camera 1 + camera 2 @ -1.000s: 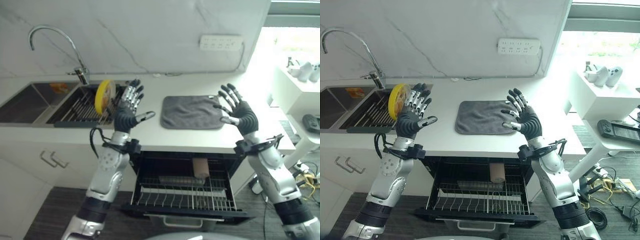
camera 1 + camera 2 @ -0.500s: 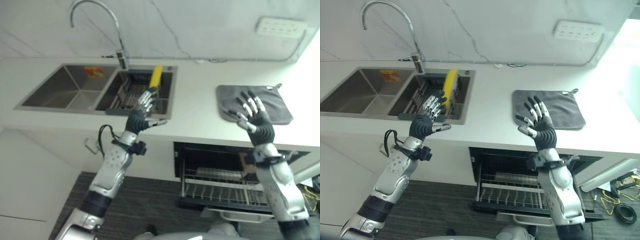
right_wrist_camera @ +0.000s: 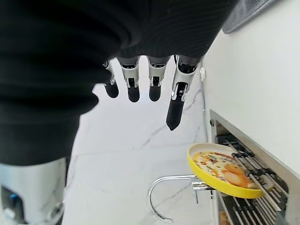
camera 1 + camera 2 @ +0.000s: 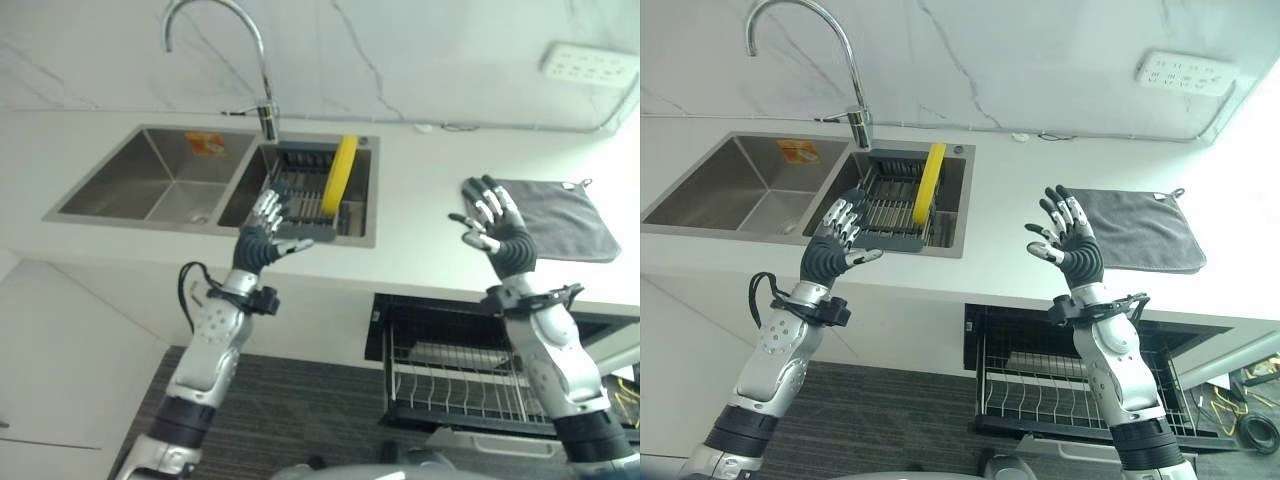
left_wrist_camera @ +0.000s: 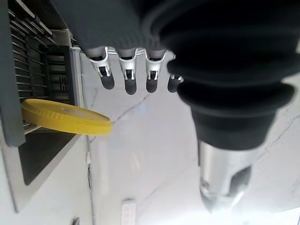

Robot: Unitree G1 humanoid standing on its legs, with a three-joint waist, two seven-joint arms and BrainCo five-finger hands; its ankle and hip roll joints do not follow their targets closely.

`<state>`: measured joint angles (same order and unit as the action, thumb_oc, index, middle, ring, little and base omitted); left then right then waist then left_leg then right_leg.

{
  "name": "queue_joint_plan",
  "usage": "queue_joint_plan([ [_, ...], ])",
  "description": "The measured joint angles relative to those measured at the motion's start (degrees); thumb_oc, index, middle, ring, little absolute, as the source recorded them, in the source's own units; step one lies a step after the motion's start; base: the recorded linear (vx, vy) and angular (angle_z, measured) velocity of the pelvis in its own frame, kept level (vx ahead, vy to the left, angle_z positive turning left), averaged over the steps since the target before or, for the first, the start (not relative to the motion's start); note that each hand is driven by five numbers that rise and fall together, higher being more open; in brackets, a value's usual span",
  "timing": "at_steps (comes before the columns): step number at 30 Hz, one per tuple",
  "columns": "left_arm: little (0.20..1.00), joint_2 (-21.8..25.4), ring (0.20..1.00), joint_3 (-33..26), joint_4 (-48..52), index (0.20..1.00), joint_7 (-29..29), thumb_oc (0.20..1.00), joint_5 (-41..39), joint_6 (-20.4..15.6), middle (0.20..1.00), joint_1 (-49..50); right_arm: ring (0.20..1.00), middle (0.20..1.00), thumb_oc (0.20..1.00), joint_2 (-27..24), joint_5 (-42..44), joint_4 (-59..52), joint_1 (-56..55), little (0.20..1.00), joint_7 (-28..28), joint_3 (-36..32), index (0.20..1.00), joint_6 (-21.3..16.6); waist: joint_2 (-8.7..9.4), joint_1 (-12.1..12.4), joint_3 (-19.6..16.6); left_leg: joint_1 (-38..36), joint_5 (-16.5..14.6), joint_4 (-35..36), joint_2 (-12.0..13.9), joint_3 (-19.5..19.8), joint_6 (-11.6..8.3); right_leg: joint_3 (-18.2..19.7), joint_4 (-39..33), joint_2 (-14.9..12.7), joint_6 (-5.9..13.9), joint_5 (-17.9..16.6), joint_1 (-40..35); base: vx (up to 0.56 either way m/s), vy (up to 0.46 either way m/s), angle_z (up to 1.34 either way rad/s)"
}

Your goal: Place the dishes in the dishwasher.

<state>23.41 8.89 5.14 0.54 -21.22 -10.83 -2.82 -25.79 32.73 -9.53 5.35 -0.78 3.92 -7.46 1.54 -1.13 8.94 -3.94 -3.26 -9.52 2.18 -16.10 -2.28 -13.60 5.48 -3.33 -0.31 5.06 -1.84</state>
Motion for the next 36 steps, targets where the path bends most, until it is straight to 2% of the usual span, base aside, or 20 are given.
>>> queue_joint_plan([
  [2, 1.000, -0.14, 1.000, 0.07, -0.01, 1.000, 0.29, 1.000, -0.04, 0.03, 1.000, 1.22, 1.000, 1.000, 1.000, -0.42, 0.05, 0.06, 0.15, 1.000, 0.16, -0.13, 1.000, -0.52, 0.82, 0.69, 0.04, 7.88, -0.16, -16.38, 1.17, 2.95, -0.11, 1.62, -0.62, -0.44, -1.32, -0.36, -1.32, 0.12, 0.089, -0.28],
  [3, 1.000, -0.26, 1.000, 0.04, 0.13, 1.000, 0.29, 1.000, -0.04, -0.16, 1.000, 1.26, 1.000, 1.000, 1.000, -0.19, 0.06, 0.09, 0.17, 1.000, 0.16, 0.06, 1.000, -0.89, 0.42, 0.87, -0.06, 10.43, -0.64, -20.79, 2.01, 5.46, -0.52, 2.26, -0.59, 0.06, -1.81, -0.18, -1.54, 0.14, 0.140, -0.42],
  [4, 1.000, -0.20, 1.000, -0.08, 0.28, 1.000, 0.27, 1.000, -0.04, -0.47, 1.000, 1.17, 1.000, 1.000, 1.000, 0.89, -0.07, 0.21, 0.20, 1.000, 0.17, 0.30, 1.000, -0.98, 0.20, 0.86, -0.06, 11.53, -1.14, -20.41, 2.34, 7.70, -0.27, 3.38, -0.95, 0.50, -1.80, -0.20, -1.73, 0.17, 0.202, -0.52],
  [6, 1.000, -0.22, 1.000, 0.02, 0.48, 1.000, 0.25, 1.000, -0.06, -0.55, 1.000, 0.81, 1.000, 1.000, 1.000, 1.02, -0.16, 0.24, 0.30, 1.000, 0.22, 1.66, 1.000, -0.95, -0.25, 0.26, -0.24, 10.66, -1.04, -9.35, 3.31, 9.50, -0.34, 4.72, -1.94, 1.00, -0.59, -1.23, -1.99, 0.27, 0.313, -0.57],
  [7, 1.000, -0.20, 1.000, 0.06, 0.42, 1.000, 0.29, 1.000, -0.09, -0.55, 1.000, 0.20, 1.000, 1.000, 1.000, 0.55, -0.27, 0.11, 0.60, 1.000, 0.55, 2.61, 1.000, -0.93, -0.59, 0.14, -0.27, 8.51, 1.12, 5.92, 4.22, 13.68, -2.19, 6.54, -3.78, 1.22, 0.54, -2.05, -2.62, 0.27, 0.321, -0.58],
  [8, 1.000, -0.23, 1.000, 0.13, 0.22, 1.000, 0.30, 1.000, -0.10, -0.55, 1.000, -0.36, 1.000, 1.000, 1.000, 0.24, -0.33, 0.11, 0.57, 1.000, 0.82, 2.63, 1.000, -0.78, -1.12, -0.18, -0.31, 7.72, 3.23, 12.12, 5.68, 14.98, -3.20, 7.21, -4.90, 1.27, 0.74, -2.52, -3.72, 0.32, 0.422, -0.61],
  [12, 1.000, -0.22, 1.000, 0.20, -1.94, 1.000, -0.13, 1.000, -0.10, -0.58, 1.000, -0.51, 1.000, 1.000, 1.000, -0.93, -0.42, -0.08, -0.10, 1.000, 1.80, 2.98, 1.000, -0.69, -2.49, -0.59, -0.38, 7.58, 4.90, 14.33, 10.18, 14.59, -3.66, 10.15, -6.11, 0.06, 2.54, -1.91, -7.16, 0.26, 0.431, -0.48],
  [13, 1.000, -0.23, 1.000, 0.18, -1.81, 1.000, -0.52, 1.000, -0.12, -0.73, 1.000, -0.52, 1.000, 1.000, 1.000, -1.73, -0.74, -0.13, 0.03, 1.000, 1.81, 3.00, 1.000, -0.68, -3.50, -0.96, -0.36, 6.82, 4.89, 14.77, 10.78, 15.05, -3.53, 12.13, -6.20, -1.49, 4.59, -1.30, -7.71, 0.31, 0.567, -0.69],
  [14, 1.000, -0.24, 1.000, 0.16, -1.83, 1.000, -0.86, 1.000, -0.13, -0.82, 1.000, -0.41, 1.000, 1.000, 1.000, -2.37, -0.88, -0.14, 0.28, 1.000, 1.80, 3.13, 1.000, -0.66, -4.41, -0.99, -0.38, 5.60, 4.97, 14.58, 10.52, 15.55, -3.18, 13.30, -6.20, -2.15, 5.85, -1.29, -7.42, 0.29, 0.567, -0.83],
  [16, 1.000, 0.50, 1.000, 0.01, -2.52, 1.000, -1.14, 1.000, -0.14, -0.89, 1.000, -0.08, 1.000, 1.000, 1.000, -2.88, -1.58, -0.01, 0.92, 1.000, 1.73, 4.52, 1.000, -0.50, -3.75, -0.34, -0.06, 3.77, 9.58, 14.54, 7.50, 15.21, -3.45, 14.47, -5.77, -5.06, 7.06, -1.28, -7.08, 0.17, 0.331, -1.01],
  [17, 1.000, 1.61, 1.000, 0.08, -3.10, 1.000, -1.30, 1.000, -0.14, -0.75, 1.000, 0.03, 1.000, 1.000, 1.000, -2.50, -2.08, -0.22, 0.97, 1.000, 1.49, 4.99, 1.000, -0.27, -2.78, 0.29, -0.03, 2.47, 10.90, 14.60, 5.35, 14.10, -3.08, 13.37, -5.60, -7.40, 8.42, -2.17, -6.99, 0.16, 0.345, -1.06],
  [18, 1.000, 2.78, 1.000, 0.22, -3.20, 1.000, -1.39, 1.000, -0.15, -0.51, 1.000, -0.30, 1.000, 1.000, 1.000, -1.91, -2.28, -0.62, 0.68, 1.000, 1.51, 4.71, 1.000, 0.38, -1.50, -0.58, 0.07, 1.66, 10.15, 14.84, 3.30, 12.49, -1.87, 11.19, -5.87, -9.50, 8.75, -3.75, -7.32, 0.14, 0.354, -0.80],
  [20, 1.000, 3.74, 1.000, 0.33, -3.22, 1.000, -2.21, 1.000, -0.14, -0.58, 1.000, -1.46, 1.000, 1.000, 1.000, -1.13, -2.22, -3.01, -1.02, 1.000, 1.74, 3.77, 1.000, 0.86, -0.77, -2.18, 0.23, 1.21, 9.59, 14.86, 0.54, 11.14, 0.23, 8.50, -5.62, -12.38, 9.39, -7.59, -6.75, 0.11, 0.303, -0.32],
  [23, 1.000, 4.83, 1.000, 1.32, -3.01, 1.000, -1.76, 1.000, 0.20, -0.58, 1.000, -2.29, 1.000, 1.000, 1.000, 1.38, -2.28, -4.73, -3.10, 1.000, 0.39, 4.02, 1.000, 0.85, -0.37, -2.68, 0.34, 0.60, 7.79, 14.54, -1.69, 7.11, 3.12, 5.19, -4.79, -13.35, 11.40, -10.69, -2.55, 0.03, 0.215, -0.58],
  [26, 1.000, 6.04, 1.000, 0.98, -1.75, 1.000, -1.22, 1.000, 0.46, -0.53, 1.000, 0.59, 1.000, 1.000, 1.000, 1.66, -2.23, -4.81, -3.30, 1.000, -1.12, 3.92, 1.000, 0.88, -1.20, -0.60, 1.72, -0.04, 7.47, 14.50, -0.89, 1.13, 3.35, -1.47, -5.25, -12.72, 10.93, -14.72, -0.42, -0.08, 0.016, -0.94],
  [28, 1.000, 5.30, 1.000, 0.34, -1.61, 1.000, -1.28, 1.000, 0.51, -0.49, 1.000, 1.64, 1.000, 1.000, 1.000, 1.65, -2.26, -4.34, -3.65, 1.000, -1.00, 4.30, 1.000, 0.83, -1.33, -0.34, 1.94, 0.41, 7.44, 14.48, 0.46, 0.02, 3.34, -5.74, -2.73, -10.97, 10.41, -11.40, 0.19, -0.07, -0.058, -0.36],
  [30, 1.000, 5.49, 1.000, 0.04, -1.38, 1.000, -0.98, 1.000, 1.89, -0.45, 1.000, 1.84, 1.000, 1.000, 1.000, 1.60, -2.27, -4.36, -2.91, 1.000, -1.07, 4.66, 1.000, 0.68, -0.89, 2.23, 1.96, 0.18, 7.49, 14.46, 1.28, -1.60, 2.62, -9.90, -2.06, -9.88, 9.00, -8.57, 0.07, -0.08, -0.107, -0.45],
  [31, 1.000, 5.63, 1.000, 0.01, -1.01, 1.000, -0.40, 1.000, 2.18, -0.46, 1.000, 1.81, 1.000, 1.000, 1.000, 1.72, -2.26, -3.47, -1.03, 1.000, -1.04, 4.93, 1.000, 0.53, -0.26, 3.46, 2.09, 0.12, 7.49, 14.47, 0.96, -2.27, 2.05, -10.33, -2.92, -9.78, 8.25, -7.76, 0.10, -0.04, -0.103, -0.39],
  [33, 1.000, 4.77, 1.000, 0.13, -0.48, 1.000, -0.13, 1.000, 2.37, -0.40, 1.000, 2.29, 1.000, 1.000, 1.000, 1.12, -2.29, -0.69, 1.79, 1.000, -0.49, 5.99, 1.000, 0.20, -1.75, 3.53, 2.95, 0.10, 8.00, 14.50, 1.96, -1.48, 1.14, -10.35, -5.44, -7.86, 7.51, -8.37, -1.52, -0.05, -0.116, -0.07],
  [36, 1.000, 4.27, 1.000, -0.92, 0.57, 1.000, 0.00, 1.000, 2.36, -0.41, 1.000, 3.58, 1.000, 1.000, 1.000, 1.11, -2.30, -0.55, 1.47, 1.000, -0.02, 6.78, 1.000, 0.25, -2.05, 3.67, 3.01, -0.02, 8.23, 14.50, 3.23, -1.61, -0.12, -10.50, -10.18, -5.85, 7.14, -9.76, -3.22, -0.04, -0.135, -0.04],
])
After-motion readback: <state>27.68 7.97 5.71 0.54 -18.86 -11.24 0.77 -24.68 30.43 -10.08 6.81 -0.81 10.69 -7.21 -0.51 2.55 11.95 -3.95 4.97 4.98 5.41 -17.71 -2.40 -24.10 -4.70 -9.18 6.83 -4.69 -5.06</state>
